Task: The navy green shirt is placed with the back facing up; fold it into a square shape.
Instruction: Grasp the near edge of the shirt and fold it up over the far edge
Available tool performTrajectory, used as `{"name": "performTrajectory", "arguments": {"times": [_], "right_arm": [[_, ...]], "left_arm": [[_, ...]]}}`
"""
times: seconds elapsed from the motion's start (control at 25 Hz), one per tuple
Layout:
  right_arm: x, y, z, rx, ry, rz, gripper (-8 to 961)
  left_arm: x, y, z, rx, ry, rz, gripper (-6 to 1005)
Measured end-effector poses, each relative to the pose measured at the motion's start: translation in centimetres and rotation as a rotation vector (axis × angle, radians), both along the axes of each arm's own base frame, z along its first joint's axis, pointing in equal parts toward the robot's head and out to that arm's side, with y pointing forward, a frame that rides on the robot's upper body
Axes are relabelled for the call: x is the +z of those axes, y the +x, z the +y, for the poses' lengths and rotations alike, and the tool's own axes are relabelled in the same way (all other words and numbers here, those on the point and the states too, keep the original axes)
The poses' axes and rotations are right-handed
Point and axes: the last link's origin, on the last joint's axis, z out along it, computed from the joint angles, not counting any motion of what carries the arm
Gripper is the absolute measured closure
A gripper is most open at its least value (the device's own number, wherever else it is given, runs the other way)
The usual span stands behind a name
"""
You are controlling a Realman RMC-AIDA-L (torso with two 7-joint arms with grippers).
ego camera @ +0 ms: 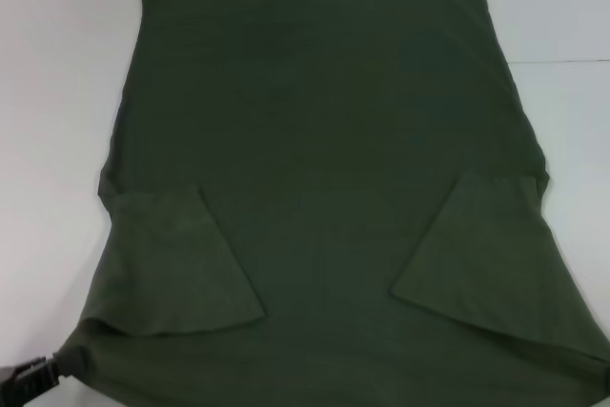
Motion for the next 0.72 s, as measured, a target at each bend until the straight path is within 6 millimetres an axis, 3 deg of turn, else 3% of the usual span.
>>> {"name": "performTrajectory", "arguments": {"times": [0.24, 0.72], "right_arm": [[0.8, 0.5, -0.6, -0.025, 0.034, 0.002, 888], [2.8, 1.3, -0.4, -0.057, 0.096, -0.015, 887]], "left_arm": [[-0.5, 0.0, -1.3, 0.011, -0.011, -0.031, 932], [-1.7, 0.8, -1.3, -0.019, -0.033, -0.087, 932]]}}
